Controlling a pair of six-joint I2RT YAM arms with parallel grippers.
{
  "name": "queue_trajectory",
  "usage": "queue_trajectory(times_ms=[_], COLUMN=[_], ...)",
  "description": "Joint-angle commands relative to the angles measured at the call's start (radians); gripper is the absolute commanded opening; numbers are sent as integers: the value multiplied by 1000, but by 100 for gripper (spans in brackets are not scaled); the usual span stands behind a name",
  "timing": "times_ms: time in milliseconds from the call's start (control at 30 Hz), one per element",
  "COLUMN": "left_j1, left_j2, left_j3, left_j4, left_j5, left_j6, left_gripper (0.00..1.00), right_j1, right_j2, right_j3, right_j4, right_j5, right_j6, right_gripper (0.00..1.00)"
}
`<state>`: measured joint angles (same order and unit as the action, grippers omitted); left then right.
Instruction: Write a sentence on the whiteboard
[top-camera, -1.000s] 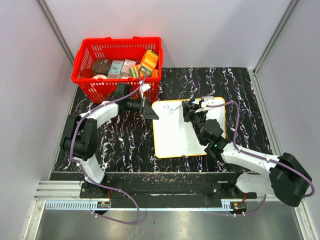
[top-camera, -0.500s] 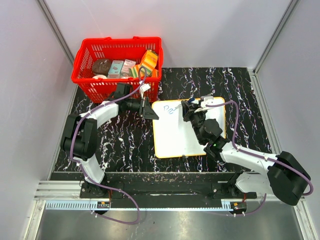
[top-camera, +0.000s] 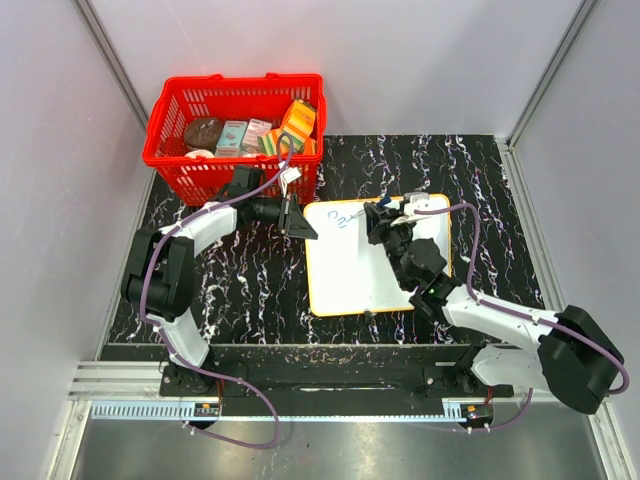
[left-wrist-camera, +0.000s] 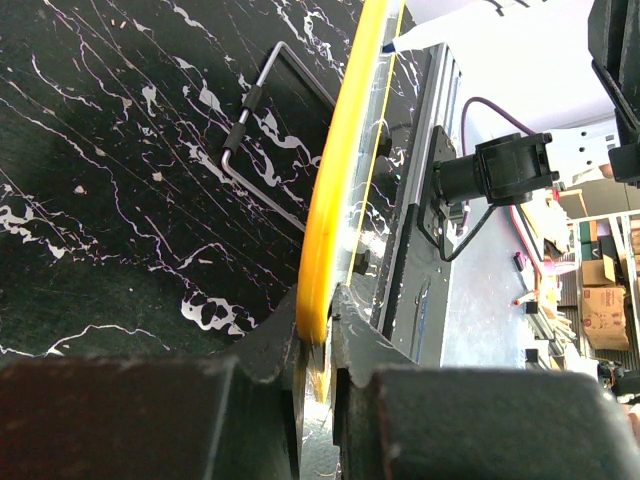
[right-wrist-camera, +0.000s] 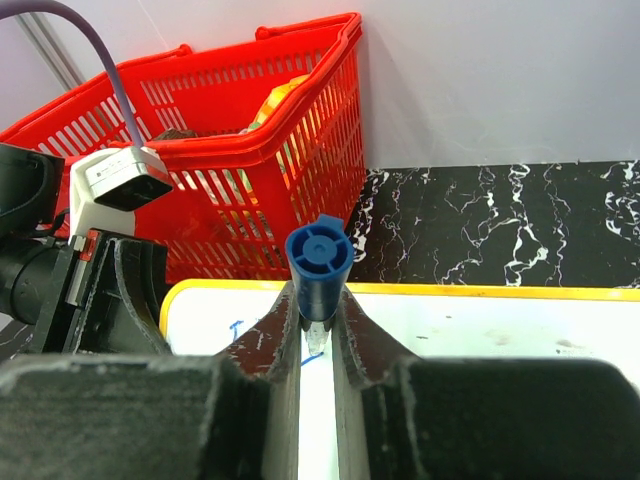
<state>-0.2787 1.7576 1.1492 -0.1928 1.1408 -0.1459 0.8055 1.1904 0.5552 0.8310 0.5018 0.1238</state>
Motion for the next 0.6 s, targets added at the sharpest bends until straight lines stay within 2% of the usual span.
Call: queue_trajectory(times_ms=[0, 567], left_j1=[4, 4], left_j2=[-14, -7], left_j3=[27, 29], left_j4=[62, 59], left_j5=[-127, -127], left_j6=[94, 97], left_gripper=[0, 0], right_j1=[-11, -11], right_j2=[-34, -80], right_j3=[-15, -63], right_j4=[2, -41], right_j5=[-25, -19], right_j6=[20, 45], right_gripper=[0, 0])
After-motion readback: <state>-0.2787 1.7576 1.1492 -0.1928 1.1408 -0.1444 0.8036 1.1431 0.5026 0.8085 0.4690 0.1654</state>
